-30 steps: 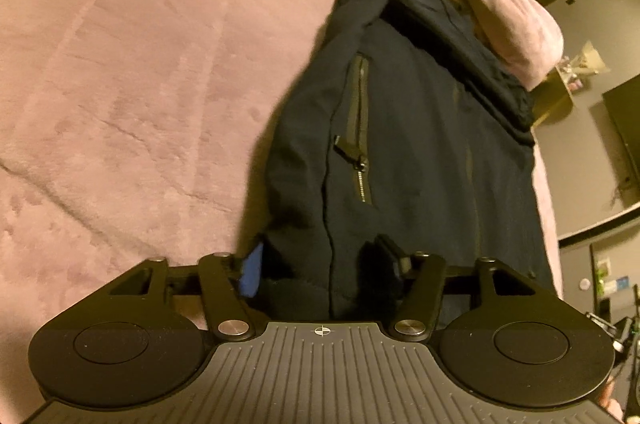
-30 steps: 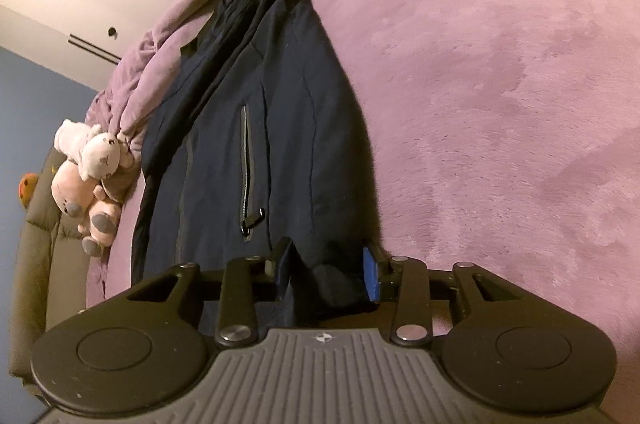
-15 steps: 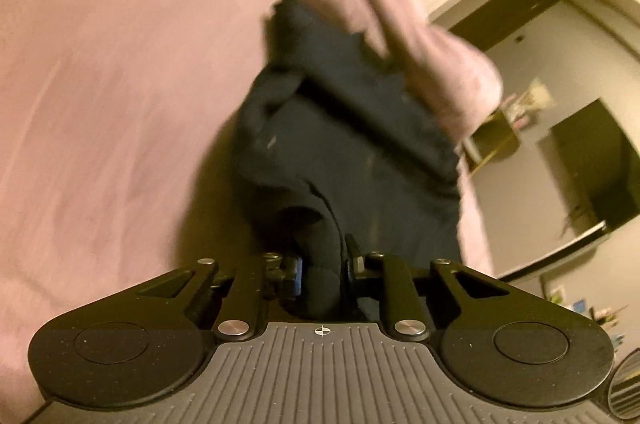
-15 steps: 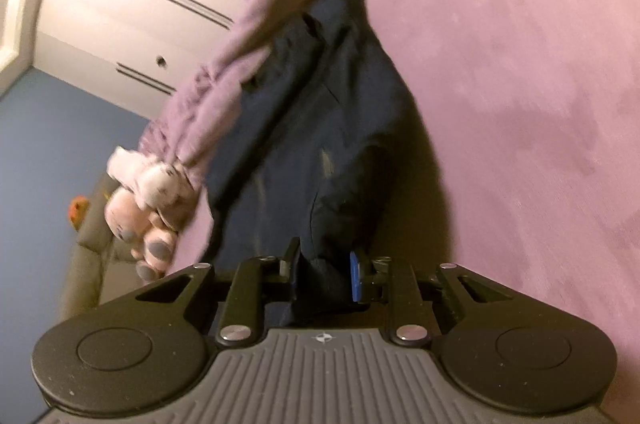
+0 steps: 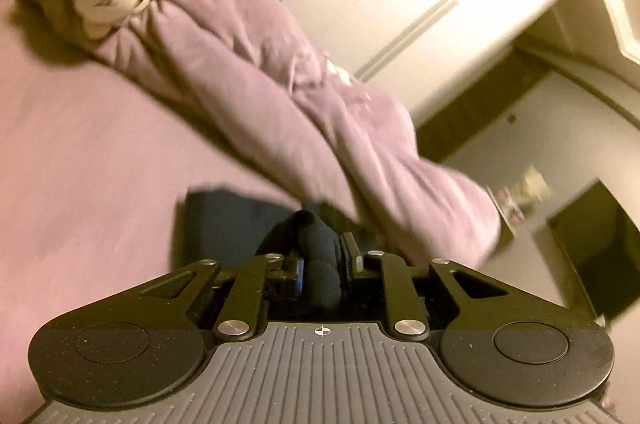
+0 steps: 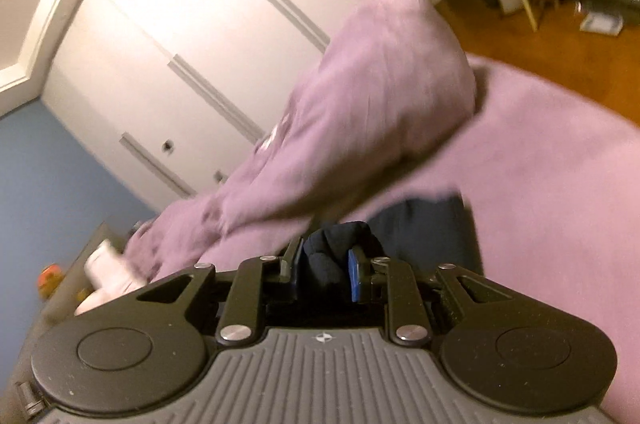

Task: Fold large clothes
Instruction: 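Grasp the jacket edge with both tools and lift it toward the duvet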

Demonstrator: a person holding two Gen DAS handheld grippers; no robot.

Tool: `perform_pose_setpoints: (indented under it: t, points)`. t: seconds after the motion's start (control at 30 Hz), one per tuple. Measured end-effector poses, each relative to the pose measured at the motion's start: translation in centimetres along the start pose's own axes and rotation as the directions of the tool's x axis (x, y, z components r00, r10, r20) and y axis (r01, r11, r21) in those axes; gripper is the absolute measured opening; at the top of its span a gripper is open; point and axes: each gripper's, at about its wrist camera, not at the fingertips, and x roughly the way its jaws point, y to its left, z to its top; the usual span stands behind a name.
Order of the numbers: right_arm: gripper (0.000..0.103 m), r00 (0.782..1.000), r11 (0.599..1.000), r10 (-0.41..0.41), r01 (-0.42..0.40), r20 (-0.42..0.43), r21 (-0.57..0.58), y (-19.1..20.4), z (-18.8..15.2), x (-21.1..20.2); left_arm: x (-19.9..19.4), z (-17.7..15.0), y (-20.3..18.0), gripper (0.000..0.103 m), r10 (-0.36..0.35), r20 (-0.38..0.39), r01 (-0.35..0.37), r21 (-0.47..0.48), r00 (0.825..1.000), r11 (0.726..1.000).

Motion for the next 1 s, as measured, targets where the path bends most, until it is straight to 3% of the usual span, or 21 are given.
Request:
perform_pose_setpoints:
  t: [0.13, 0.2, 0.3, 0.43, 0.6, 0.67, 0.7, 0.77, 0.8, 0.83, 0.87, 0.9, 0.93, 0.97, 1.0]
  points:
    - [0.021, 0.987, 0.987, -0.150, 0.153, 0.063, -0.041, 2.3, 3.2, 8.4, 7.2, 4.0, -2.0, 0.020, 0.080, 0.060, -0.083, 0.048, 0.995, 0.995]
    - [0.021, 0.974, 0.977, -0.204, 0.209, 0.103, -0.041, 2.5, 4.0, 12.1, 10.6, 4.6, -1.7, 0.020, 0.104, 0.105, -0.106, 0.017, 0.989, 0.994]
    - [0.021, 0.958, 0.970, -0.242, 0.243, 0.157, 0.009, 1.2, 3.8, 16.1, 15.1, 3.2, 0.5, 0.021, 0.166, 0.149, -0.159, -0.054, 0.975, 0.986]
    - [0.022, 0.934, 0.948, -0.310, 0.318, 0.175, -0.018, -1.3, 0.5, 20.7, 20.3, -0.4, 4.4, 0.030, 0.267, 0.118, -0.255, -0.106, 0.956, 0.961]
    - [0.027, 0.924, 0.934, -0.342, 0.354, 0.172, -0.047, -5.2, -3.4, 23.2, 20.3, -1.7, 9.0, 0.042, 0.148, 0.100, -0.131, -0.163, 0.984, 0.978]
    - [0.029, 0.931, 0.943, -0.325, 0.332, 0.167, -0.011, -6.1, -3.5, 23.4, 19.5, -0.6, 9.4, 0.046, 0.146, 0.115, -0.120, -0.208, 0.983, 0.971]
    - [0.031, 0.934, 0.947, -0.318, 0.323, 0.163, -0.003, -6.1, -3.3, 23.3, 18.5, 0.0, 9.3, 0.052, 0.177, 0.152, -0.144, -0.203, 0.973, 0.968]
    - [0.049, 0.940, 0.952, -0.302, 0.306, 0.162, -0.003, -5.5, -2.6, 22.7, 16.1, 0.9, 8.3, 0.071, 0.287, 0.237, -0.252, -0.165, 0.928, 0.953]
    - [0.057, 0.934, 0.951, -0.303, 0.310, 0.188, -0.008, -5.0, -2.1, 21.9, 15.0, 1.2, 7.8, 0.071, 0.304, 0.267, -0.279, -0.128, 0.914, 0.952]
    - [0.070, 0.913, 0.944, -0.318, 0.331, 0.256, -0.010, -4.3, -1.8, 20.6, 14.3, 1.4, 7.3, 0.071, 0.297, 0.276, -0.285, -0.082, 0.914, 0.955]
    - [0.073, 0.884, 0.940, -0.315, 0.341, 0.345, -0.015, -3.6, -1.8, 19.0, 13.7, 1.2, 6.5, 0.071, 0.283, 0.275, -0.287, -0.025, 0.919, 0.958]
    - [0.073, 0.870, 0.940, -0.304, 0.340, 0.388, -0.024, -3.1, -1.8, 18.1, 13.3, 0.7, 5.4, 0.071, 0.265, 0.271, -0.286, 0.039, 0.925, 0.957]
    - [0.073, 0.869, 0.943, -0.287, 0.330, 0.402, -0.041, -2.2, -1.8, 17.3, 13.2, -0.1, 4.1, 0.071, 0.249, 0.263, -0.283, 0.102, 0.932, 0.954]
    - [0.072, 0.890, 0.951, -0.251, 0.300, 0.382, -0.073, -1.1, -2.1, 17.1, 13.5, -1.4, 2.7, 0.072, 0.222, 0.249, -0.266, 0.159, 0.943, 0.951]
    - [0.070, 0.928, 0.964, -0.180, 0.232, 0.326, -0.130, 0.2, -2.9, 17.3, 14.0, -2.5, 1.4, 0.073, 0.188, 0.224, -0.235, 0.208, 0.956, 0.949]
